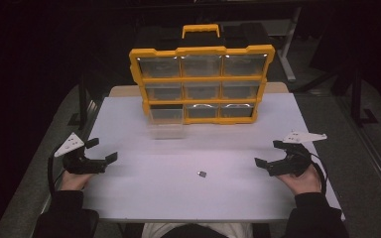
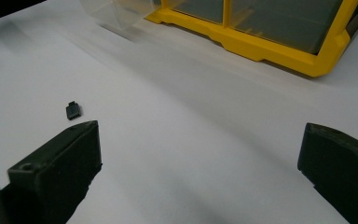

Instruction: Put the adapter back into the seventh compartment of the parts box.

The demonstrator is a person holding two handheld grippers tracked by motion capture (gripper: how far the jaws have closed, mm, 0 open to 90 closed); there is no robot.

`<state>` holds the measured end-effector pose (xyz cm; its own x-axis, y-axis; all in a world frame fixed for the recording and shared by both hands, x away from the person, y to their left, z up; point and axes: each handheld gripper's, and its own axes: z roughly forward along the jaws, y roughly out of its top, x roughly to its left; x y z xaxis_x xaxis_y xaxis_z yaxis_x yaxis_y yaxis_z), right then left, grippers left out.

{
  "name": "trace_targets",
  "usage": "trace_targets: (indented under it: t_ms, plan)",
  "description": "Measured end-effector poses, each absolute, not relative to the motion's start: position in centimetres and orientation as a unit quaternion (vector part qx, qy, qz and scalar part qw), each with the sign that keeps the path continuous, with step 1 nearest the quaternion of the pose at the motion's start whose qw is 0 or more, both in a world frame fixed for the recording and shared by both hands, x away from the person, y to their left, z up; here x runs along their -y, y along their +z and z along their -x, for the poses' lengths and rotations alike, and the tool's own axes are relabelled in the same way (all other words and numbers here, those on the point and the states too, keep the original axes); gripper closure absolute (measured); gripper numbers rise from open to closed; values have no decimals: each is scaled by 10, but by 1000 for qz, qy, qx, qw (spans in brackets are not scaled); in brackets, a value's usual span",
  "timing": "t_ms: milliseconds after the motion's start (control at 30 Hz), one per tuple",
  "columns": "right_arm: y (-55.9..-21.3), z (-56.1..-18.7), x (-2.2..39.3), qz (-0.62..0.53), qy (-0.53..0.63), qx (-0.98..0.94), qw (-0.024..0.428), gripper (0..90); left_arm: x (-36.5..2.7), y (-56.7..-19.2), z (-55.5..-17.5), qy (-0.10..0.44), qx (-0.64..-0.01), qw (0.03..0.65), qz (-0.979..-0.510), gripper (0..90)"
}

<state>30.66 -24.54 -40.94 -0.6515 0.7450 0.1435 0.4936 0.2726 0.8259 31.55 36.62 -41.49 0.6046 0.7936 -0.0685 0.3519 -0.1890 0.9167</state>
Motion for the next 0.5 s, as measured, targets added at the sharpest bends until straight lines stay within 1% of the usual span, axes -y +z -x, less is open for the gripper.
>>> trace_targets:
  t_ms: [500]
  plan:
    - [-409,-307,244,-390,453,-790,135,0,-365,-416,-316,219,-385,504,-742,0]
